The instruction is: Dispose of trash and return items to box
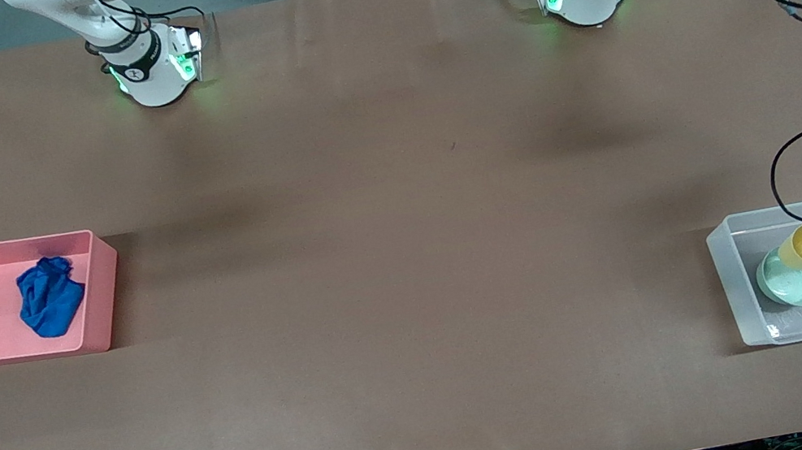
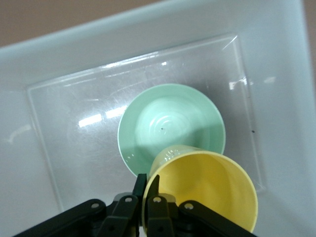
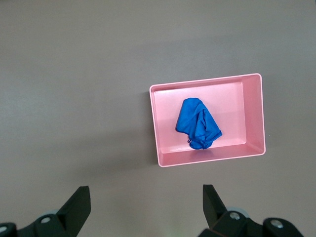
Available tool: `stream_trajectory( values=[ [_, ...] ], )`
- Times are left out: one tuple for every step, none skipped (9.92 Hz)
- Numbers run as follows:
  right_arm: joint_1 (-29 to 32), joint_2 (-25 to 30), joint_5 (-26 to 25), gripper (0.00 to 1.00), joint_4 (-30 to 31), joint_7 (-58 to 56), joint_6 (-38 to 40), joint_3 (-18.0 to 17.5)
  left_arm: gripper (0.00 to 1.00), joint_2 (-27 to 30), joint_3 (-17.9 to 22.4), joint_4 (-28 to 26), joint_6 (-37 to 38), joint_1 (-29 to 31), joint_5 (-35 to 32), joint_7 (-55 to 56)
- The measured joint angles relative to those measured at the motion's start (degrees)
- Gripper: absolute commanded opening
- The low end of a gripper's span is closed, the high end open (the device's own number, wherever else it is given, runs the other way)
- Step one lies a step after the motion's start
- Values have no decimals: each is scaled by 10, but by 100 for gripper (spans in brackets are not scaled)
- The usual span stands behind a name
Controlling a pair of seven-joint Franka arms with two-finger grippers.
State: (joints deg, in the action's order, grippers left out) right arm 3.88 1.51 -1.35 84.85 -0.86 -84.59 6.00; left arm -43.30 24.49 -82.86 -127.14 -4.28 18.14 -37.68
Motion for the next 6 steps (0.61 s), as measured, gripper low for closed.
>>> stream_trajectory(
  values=[
    [0, 0, 0, 100, 0, 0, 0, 0, 6, -13, 0, 1, -14, 0, 1, 0],
    [0, 0, 0, 100, 0, 0, 0, 0, 52, -21, 0, 3, -28, 0, 2, 0],
    [0, 0, 0, 100, 0, 0, 0, 0, 100, -23, 0, 3, -38, 0, 13, 0],
    [0, 0, 0, 100, 0, 0, 0, 0, 100, -23, 2, 4, -43, 0, 27, 0],
    [0, 0, 0, 100, 0, 0, 0, 0, 100, -21, 5, 8, -44, 1, 36, 0],
    [0, 0, 0, 100, 0, 0, 0, 0, 100, -11, 7, 14, -44, 4, 37, 0]
  ],
)
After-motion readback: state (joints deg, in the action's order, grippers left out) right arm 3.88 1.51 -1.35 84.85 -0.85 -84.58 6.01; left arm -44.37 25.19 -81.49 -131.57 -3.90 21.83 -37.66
